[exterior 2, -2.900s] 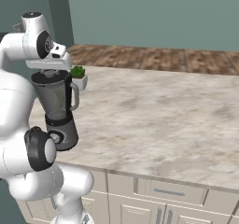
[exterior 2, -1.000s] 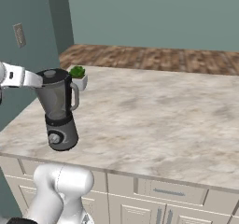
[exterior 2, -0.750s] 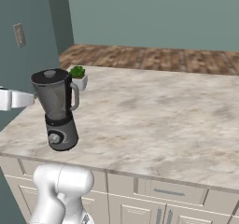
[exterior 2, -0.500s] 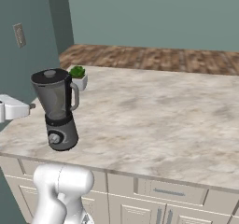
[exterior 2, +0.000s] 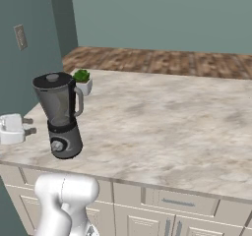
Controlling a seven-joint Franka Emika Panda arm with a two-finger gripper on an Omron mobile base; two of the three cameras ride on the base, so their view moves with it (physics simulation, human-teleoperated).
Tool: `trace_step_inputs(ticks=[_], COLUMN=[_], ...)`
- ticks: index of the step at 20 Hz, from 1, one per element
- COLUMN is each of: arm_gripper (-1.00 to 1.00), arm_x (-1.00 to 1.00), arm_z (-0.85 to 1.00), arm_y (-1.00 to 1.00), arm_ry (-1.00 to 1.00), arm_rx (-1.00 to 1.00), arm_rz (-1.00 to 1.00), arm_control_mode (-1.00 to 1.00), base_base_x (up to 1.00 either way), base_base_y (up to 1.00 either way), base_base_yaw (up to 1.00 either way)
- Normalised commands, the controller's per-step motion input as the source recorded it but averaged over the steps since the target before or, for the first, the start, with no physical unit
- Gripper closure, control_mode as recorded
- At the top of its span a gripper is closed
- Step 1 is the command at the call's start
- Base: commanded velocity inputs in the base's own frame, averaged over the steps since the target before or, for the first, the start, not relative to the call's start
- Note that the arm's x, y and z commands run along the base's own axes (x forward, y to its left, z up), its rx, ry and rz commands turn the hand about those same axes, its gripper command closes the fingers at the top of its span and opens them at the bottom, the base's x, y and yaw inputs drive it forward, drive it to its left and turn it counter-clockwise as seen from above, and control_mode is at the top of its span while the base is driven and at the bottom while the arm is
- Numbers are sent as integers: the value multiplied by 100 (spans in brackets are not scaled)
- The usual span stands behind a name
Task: Open the blender lid, put the banana in the blender, close the lid, and start the blender.
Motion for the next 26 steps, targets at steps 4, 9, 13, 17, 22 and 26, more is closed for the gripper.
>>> trace_step_inputs(ticks=[4, 9, 13, 17, 22, 26], arm_gripper=[-100, -100, -100, -100, -100, -100], arm_x=[0, 4, 23, 39, 30, 24], arm_z=[-58, -44, -32, -19, -18, -21], arm_y=[-10, -1, 0, 0, 0, 0], arm_ry=[-8, -4, -2, -5, -6, -6], arm_rx=[0, 0, 0, 0, 0, 0], arm_rz=[-13, -11, -8, -1, 0, 0], arm_control_mode=[-100, -100, -100, -100, -100, -100], base_base_x=[0, 0, 0, 0, 0, 0], base_base_y=[0, 0, 0, 0, 0, 0], base_base_yaw=[0, 0, 0, 0, 0, 0])
